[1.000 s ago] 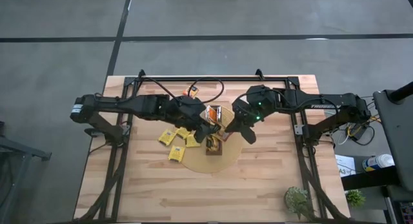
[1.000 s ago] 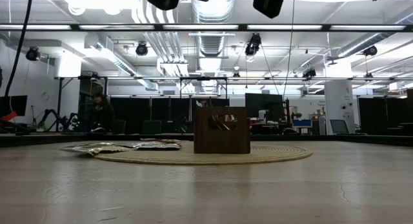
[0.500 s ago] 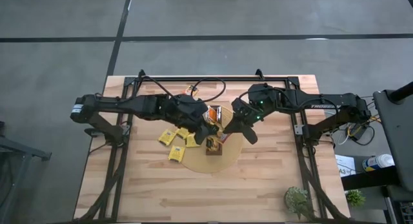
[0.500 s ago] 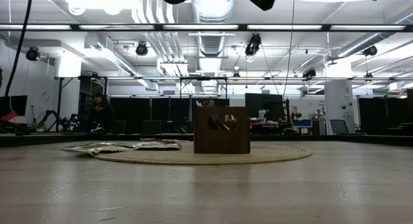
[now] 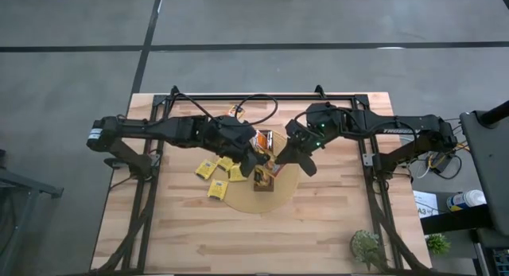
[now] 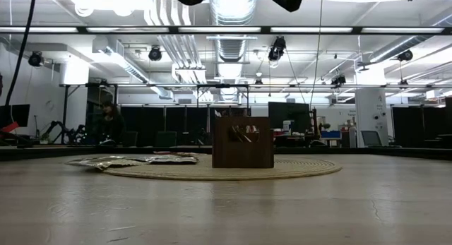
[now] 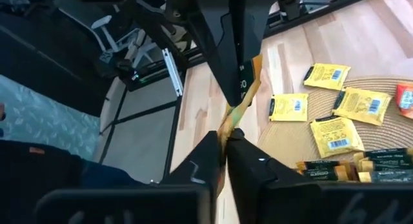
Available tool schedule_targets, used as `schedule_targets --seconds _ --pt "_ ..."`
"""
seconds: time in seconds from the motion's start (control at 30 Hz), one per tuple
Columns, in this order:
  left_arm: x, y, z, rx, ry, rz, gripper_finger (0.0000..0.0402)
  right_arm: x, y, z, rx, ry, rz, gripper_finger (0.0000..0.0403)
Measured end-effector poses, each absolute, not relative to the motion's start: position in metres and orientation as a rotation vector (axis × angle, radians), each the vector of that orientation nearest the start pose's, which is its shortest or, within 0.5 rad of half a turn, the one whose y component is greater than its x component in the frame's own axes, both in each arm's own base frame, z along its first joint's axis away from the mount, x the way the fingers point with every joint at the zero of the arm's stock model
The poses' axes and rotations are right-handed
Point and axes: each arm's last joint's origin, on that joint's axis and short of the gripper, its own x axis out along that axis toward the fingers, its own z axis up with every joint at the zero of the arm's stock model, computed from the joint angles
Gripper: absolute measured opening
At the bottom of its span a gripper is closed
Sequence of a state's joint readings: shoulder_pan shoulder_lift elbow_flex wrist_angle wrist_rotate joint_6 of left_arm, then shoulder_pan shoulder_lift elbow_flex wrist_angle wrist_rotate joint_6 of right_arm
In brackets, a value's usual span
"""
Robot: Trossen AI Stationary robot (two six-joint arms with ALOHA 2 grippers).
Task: Pick & Place Tea
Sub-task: Put the middle orange tea bag into the bottom section of the wooden organizer
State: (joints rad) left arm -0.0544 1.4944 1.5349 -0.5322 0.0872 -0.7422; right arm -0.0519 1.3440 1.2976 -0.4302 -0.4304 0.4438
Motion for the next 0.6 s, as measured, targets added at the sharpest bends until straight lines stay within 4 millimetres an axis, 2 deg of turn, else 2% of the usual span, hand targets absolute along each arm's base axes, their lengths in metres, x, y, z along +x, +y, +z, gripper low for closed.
schedule_targets --seconds 0.2,0.37,0.47,0.6 --pt "0.327 -0.02 0.391 -0.761 0.512 0.078 0.0001 0.286 -0.004 0.373 0.559 0.518 0.246 0.0109" --pt "0.327 -0.018 0.391 -0.86 0.499 0.132 0.0 0.276 -0.005 0.381 0.543 0.488 0.251 0.0176" --pt "0.329 -0.017 0.388 -0.938 0.499 0.183 0.0 0.265 -0.009 0.387 0.536 0.477 0.239 0.0202" --pt "0.335 -0.017 0.375 -1.0 0.557 0.252 0.0 0.249 -0.014 0.391 0.52 0.49 0.162 0.0216"
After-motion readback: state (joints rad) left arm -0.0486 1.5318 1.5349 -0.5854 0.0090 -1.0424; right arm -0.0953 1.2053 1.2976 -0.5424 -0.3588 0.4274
